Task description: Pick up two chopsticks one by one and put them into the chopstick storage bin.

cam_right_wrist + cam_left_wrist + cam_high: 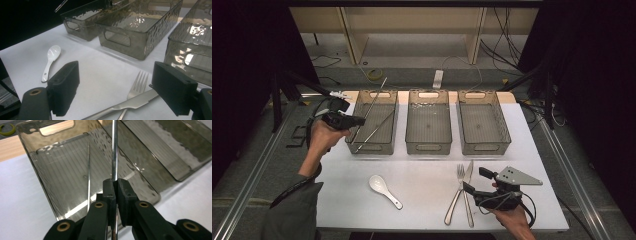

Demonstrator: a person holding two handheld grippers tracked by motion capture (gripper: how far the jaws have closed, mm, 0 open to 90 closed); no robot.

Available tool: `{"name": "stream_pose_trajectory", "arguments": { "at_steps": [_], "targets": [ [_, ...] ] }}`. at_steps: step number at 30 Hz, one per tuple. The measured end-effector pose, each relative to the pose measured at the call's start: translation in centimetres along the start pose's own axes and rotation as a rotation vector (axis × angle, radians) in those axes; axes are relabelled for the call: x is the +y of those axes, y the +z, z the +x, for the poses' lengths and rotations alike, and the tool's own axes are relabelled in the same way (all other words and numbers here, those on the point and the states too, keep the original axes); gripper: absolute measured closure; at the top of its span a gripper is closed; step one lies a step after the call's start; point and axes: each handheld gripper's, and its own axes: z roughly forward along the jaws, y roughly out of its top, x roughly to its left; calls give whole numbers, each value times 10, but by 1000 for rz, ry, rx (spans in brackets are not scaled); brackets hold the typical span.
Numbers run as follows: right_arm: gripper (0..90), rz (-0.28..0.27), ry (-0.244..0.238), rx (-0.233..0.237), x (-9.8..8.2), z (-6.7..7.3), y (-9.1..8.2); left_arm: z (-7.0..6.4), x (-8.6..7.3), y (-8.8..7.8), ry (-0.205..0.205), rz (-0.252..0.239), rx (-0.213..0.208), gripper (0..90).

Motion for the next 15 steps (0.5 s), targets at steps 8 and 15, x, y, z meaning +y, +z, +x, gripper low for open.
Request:
{"name": "stream_pose_trajectory", "arguments": {
  "at_steps": [8, 15],
  "targets": [
    [232, 4, 3, -1, 0, 0, 1, 12, 11, 17, -10, 9, 48, 844],
    [232, -1, 2, 1, 0, -1, 0, 21, 6, 27, -37, 9, 68, 843]
  ]
}}
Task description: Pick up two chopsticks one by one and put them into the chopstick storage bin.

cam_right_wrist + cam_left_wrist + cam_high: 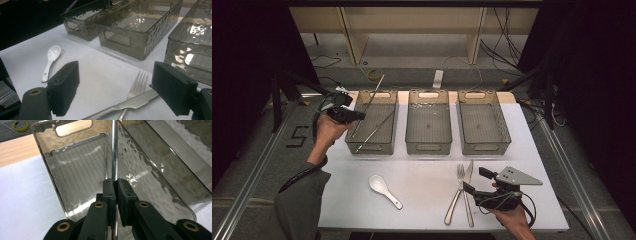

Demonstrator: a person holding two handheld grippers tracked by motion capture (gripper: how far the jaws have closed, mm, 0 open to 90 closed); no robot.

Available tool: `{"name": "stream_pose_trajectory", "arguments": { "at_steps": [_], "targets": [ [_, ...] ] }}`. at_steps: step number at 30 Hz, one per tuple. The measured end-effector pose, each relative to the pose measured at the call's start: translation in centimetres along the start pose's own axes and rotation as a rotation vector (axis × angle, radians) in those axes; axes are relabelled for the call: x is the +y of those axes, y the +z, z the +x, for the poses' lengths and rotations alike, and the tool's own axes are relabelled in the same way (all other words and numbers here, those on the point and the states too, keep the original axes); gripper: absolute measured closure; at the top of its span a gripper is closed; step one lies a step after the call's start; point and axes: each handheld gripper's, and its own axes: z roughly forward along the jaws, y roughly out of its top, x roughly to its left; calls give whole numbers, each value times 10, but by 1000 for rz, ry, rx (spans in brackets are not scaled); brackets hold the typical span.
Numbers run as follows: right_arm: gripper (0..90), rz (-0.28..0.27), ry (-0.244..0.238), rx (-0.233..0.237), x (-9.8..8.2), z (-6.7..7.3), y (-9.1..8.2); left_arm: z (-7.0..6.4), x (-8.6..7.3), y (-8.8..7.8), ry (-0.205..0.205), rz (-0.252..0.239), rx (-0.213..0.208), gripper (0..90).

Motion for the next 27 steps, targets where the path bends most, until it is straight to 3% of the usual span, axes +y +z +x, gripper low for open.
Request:
{"name": "stream_pose_trajectory", "arguments": {
  "at_steps": [10, 27],
  "targets": [
    [232, 3, 2, 2, 0, 0, 1, 6, -9, 10, -19, 11, 12, 843],
    [232, 3, 2, 3, 0, 1, 1, 4, -21, 31, -3, 78, 35, 842]
  ]
}}
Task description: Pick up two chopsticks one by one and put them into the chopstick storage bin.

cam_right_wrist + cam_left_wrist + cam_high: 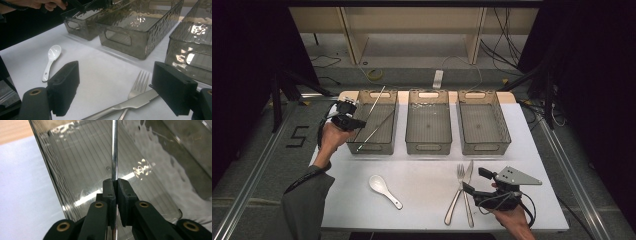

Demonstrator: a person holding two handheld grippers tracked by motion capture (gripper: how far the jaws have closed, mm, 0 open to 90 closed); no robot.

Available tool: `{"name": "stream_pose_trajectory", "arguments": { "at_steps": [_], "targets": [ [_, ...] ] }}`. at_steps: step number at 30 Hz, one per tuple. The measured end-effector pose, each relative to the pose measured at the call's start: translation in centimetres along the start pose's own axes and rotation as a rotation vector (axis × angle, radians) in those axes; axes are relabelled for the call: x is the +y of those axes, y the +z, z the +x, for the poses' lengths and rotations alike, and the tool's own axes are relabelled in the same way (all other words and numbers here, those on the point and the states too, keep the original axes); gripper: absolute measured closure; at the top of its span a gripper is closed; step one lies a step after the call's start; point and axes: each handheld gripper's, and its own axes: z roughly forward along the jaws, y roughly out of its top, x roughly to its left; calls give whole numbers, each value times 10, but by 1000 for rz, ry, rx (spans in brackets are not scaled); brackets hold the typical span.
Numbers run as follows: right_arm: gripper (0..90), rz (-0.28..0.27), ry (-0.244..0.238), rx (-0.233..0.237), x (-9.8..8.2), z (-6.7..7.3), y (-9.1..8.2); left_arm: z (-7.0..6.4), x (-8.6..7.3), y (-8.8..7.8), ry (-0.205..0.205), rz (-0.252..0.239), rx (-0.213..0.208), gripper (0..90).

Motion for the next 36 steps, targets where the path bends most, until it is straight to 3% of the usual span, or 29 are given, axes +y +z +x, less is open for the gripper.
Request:
{"name": "stream_pose_trajectory", "arguments": {
  "at_steps": [8, 10, 13, 17, 21, 23, 27, 29, 31, 34, 36],
  "targets": [
    [232, 1, 0, -3, 0, 0, 0, 2, -3, 4, -31, 11, 15, 824],
    [232, 0, -2, -4, 0, 0, 0, 2, -2, 2, -45, 0, 16, 747],
    [232, -2, -3, -5, 0, -1, -1, -1, -1, -6, -84, -19, -22, 626],
    [233, -6, -5, -6, 0, 0, -2, -10, -5, -23, -104, -48, -59, 452],
    [233, -7, -8, -5, 0, 0, -2, -23, -14, -40, -85, -89, -48, 361],
    [233, -7, -6, -6, 1, 0, -2, -29, -15, -45, -76, -75, -52, 339],
    [233, -7, -8, -5, 1, 1, -2, -39, -23, -55, -67, -95, -99, 281],
    [233, -3, -7, -7, 0, 1, -2, -44, -26, -60, -56, -105, -95, 270],
    [233, -6, -7, -7, 0, 1, -2, -50, -29, -65, -42, -116, -122, 259],
    [233, -3, -4, -7, 0, 0, -1, -58, -35, -67, -43, -126, -205, 250],
    [233, -1, -6, -8, 0, 0, -1, -65, -41, -65, -34, -130, -212, 241]
  ]
}}
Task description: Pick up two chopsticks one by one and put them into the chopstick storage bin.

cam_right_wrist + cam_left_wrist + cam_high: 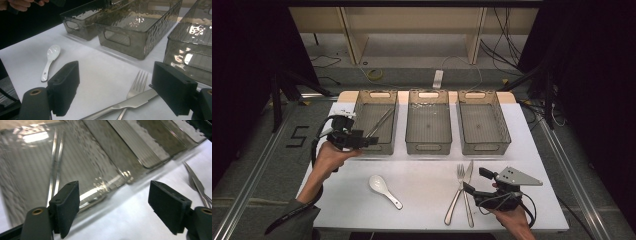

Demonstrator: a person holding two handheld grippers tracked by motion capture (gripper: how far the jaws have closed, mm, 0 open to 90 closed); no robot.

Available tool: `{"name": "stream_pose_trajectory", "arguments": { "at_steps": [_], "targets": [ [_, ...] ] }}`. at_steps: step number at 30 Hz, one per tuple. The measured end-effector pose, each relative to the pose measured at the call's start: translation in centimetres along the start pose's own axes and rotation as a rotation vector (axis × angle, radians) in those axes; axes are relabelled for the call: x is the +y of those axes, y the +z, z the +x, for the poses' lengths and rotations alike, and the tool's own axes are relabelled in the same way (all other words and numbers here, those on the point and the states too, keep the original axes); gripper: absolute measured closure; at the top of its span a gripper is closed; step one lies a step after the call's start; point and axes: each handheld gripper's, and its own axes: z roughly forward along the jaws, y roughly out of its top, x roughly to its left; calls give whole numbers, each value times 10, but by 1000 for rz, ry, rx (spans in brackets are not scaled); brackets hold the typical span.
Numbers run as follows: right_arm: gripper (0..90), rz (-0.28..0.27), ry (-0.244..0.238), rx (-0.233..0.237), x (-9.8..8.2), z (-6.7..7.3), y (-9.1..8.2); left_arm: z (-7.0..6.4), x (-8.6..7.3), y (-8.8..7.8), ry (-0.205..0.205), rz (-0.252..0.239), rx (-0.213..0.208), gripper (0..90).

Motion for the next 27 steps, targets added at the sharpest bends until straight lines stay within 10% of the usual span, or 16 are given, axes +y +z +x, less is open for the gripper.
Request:
{"name": "stream_pose_trajectory", "arguments": {
  "at_steps": [27],
  "targets": [
    [230, -2, -2, 2, 0, -2, 0, -58, -46, 14, 113, 39, -147, 176]
  ]
}}
